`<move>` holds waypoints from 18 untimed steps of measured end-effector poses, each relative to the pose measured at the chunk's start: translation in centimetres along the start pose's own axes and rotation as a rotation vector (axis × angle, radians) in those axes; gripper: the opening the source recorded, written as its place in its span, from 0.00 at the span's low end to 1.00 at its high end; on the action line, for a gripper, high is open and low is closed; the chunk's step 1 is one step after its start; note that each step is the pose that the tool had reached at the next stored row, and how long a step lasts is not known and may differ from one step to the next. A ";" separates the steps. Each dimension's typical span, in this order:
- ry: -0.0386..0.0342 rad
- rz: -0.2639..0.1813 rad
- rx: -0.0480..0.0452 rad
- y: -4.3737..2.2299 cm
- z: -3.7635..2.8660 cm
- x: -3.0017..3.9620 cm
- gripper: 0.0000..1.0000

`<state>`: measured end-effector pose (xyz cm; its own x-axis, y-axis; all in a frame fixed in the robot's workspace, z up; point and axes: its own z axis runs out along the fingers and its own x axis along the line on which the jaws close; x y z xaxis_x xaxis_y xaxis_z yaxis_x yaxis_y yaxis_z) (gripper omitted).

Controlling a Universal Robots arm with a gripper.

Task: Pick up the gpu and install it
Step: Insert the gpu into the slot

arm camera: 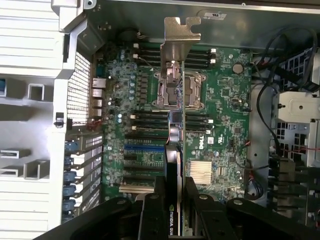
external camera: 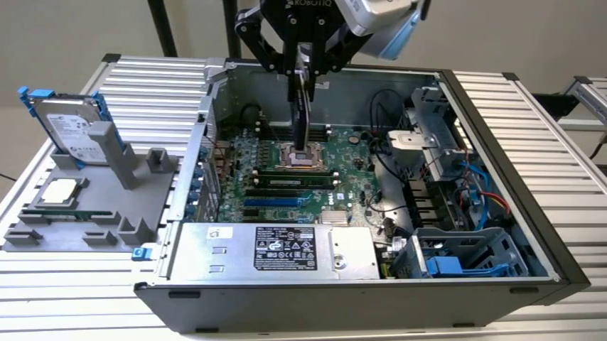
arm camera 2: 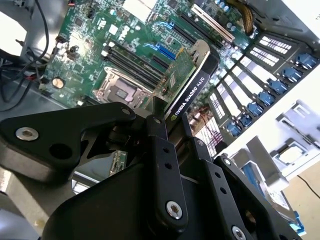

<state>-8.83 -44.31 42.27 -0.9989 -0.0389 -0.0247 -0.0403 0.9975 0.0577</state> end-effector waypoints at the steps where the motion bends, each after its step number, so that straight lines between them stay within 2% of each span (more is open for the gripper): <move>1: 0.0002 -0.004 -0.0001 0.00 0.00 0.00 0.00; 18: 0.0036 -0.063 -0.0015 0.00 0.00 0.00 0.00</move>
<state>-8.83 -44.31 42.27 -0.9945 -0.1019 -0.0247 -0.1032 0.9930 0.0577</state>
